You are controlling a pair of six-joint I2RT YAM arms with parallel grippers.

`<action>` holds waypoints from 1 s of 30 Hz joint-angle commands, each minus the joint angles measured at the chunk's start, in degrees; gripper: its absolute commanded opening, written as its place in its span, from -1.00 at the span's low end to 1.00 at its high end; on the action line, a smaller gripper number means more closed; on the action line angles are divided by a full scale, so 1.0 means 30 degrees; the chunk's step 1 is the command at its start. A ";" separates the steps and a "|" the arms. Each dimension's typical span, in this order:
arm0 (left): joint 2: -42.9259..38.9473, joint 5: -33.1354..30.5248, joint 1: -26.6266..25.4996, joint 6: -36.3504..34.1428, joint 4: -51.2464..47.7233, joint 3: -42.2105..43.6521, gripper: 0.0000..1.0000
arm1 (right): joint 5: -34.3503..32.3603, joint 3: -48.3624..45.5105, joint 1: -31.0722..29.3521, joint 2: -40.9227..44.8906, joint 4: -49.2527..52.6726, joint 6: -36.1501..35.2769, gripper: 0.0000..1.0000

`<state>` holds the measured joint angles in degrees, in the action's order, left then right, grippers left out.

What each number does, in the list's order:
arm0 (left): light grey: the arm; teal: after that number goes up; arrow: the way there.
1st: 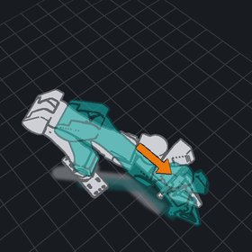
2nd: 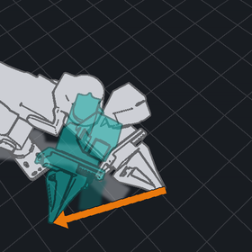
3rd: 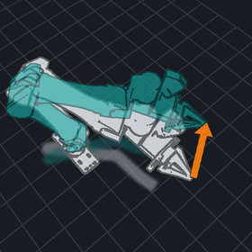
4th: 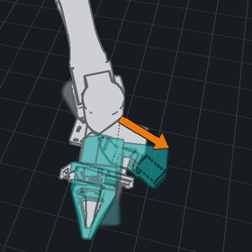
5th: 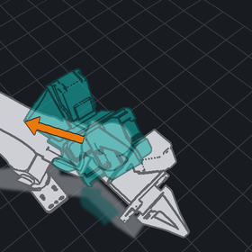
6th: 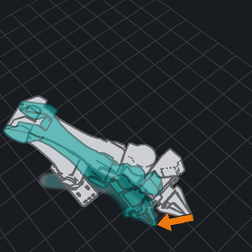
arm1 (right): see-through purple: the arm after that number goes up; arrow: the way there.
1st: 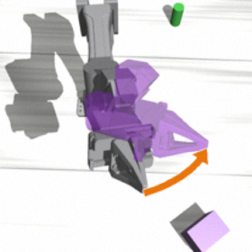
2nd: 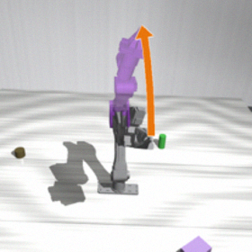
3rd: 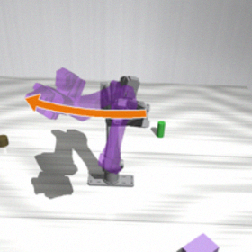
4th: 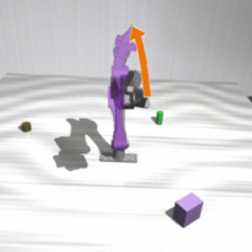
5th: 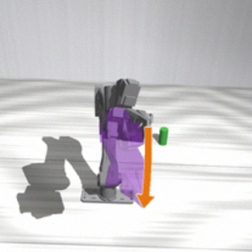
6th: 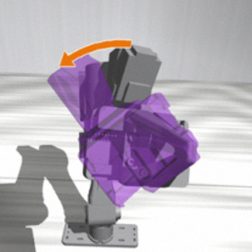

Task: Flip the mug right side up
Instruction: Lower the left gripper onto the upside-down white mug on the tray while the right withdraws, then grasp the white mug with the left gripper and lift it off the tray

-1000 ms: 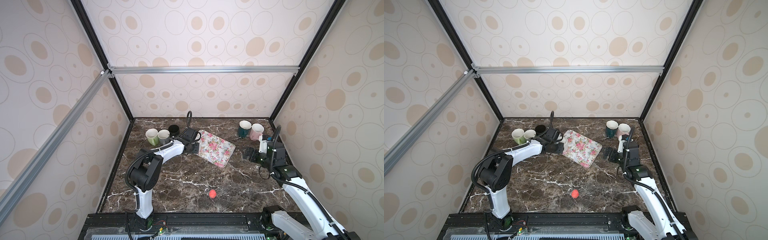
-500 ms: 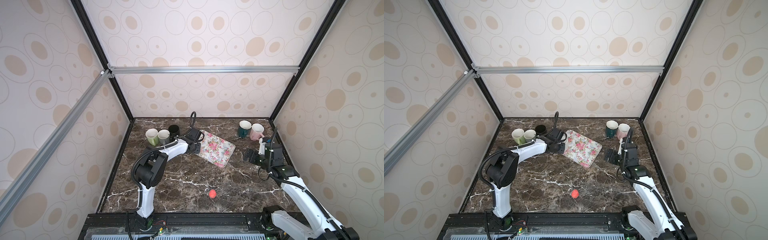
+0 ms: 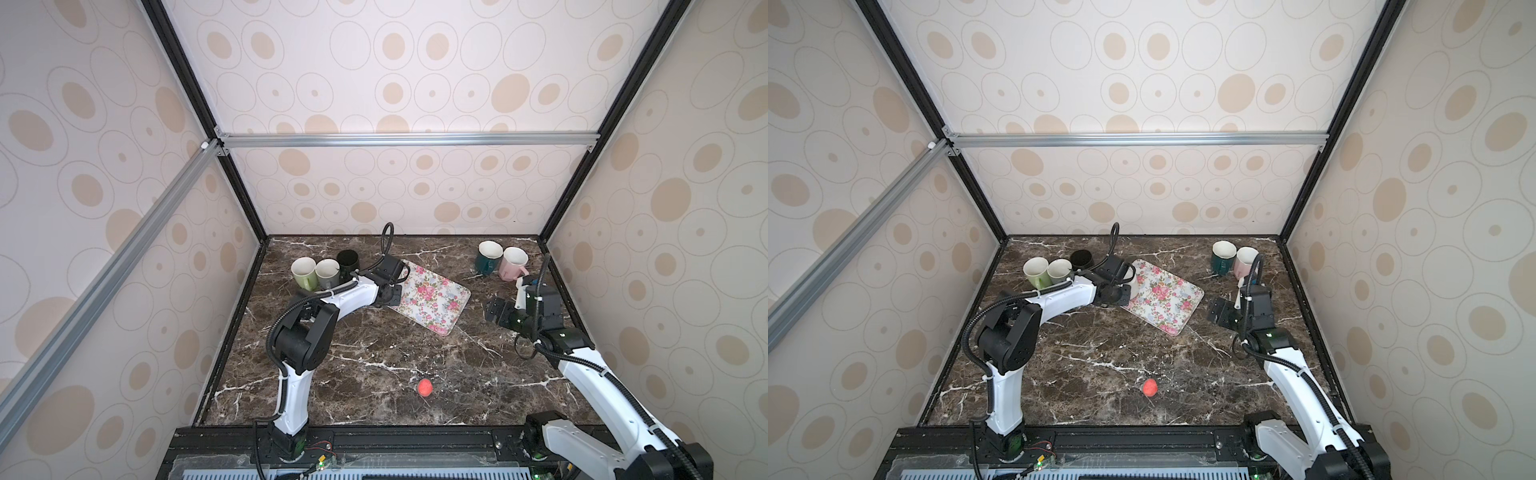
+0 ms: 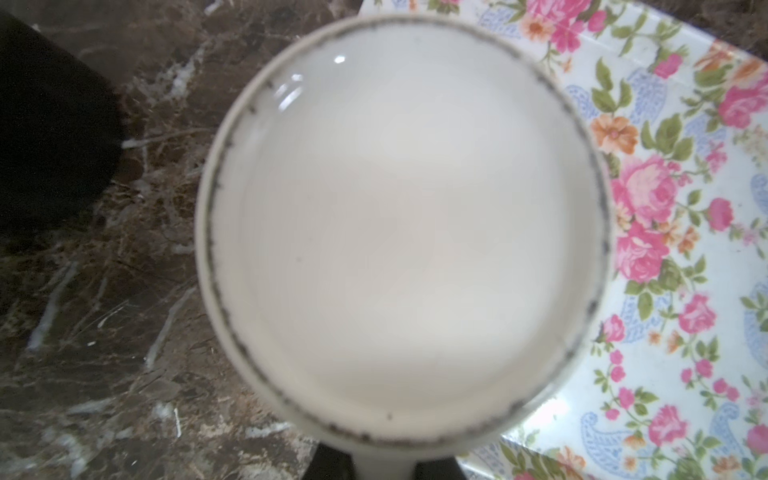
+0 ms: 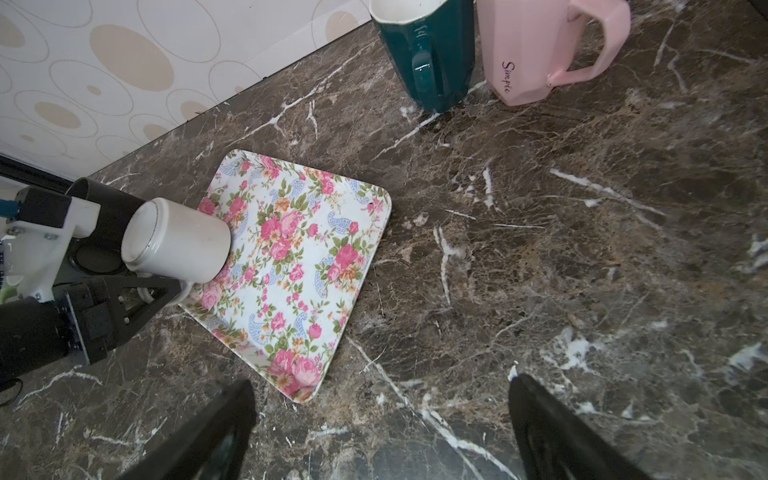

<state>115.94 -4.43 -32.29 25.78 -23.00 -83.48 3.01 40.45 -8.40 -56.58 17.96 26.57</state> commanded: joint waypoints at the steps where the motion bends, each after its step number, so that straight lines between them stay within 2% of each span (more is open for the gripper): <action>1: 0.0404 -0.0437 0.0036 -0.0039 -0.0625 -0.0962 -0.69 | 0.0168 0.0074 -0.0106 -0.0154 -0.0034 0.0197 0.95; 6: 0.0279 -0.0073 0.0048 -0.0112 -0.0485 -0.0908 -0.86 | 0.0763 -0.0098 -0.0099 -0.0139 -0.0297 0.0579 0.95; 11: -0.0447 0.0638 0.0099 -0.0171 0.0065 -0.0543 -1.00 | 0.2497 -0.0641 -0.0099 -0.0227 -0.1554 0.1273 0.95; 23: -0.2687 0.4085 0.0190 0.0000 0.2512 0.0637 -1.00 | 0.6370 -0.1585 -0.0101 -0.1638 -0.4315 0.3542 0.95; 30: -0.3803 0.7579 0.0426 0.1440 0.4552 0.1080 -1.00 | 0.7422 -0.2041 -0.0099 -0.1488 -0.5847 0.4512 0.95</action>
<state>108.25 12.08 -31.57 27.73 -17.08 -79.35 22.55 35.03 -8.40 -61.49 3.95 37.85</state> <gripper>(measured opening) 0.171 0.974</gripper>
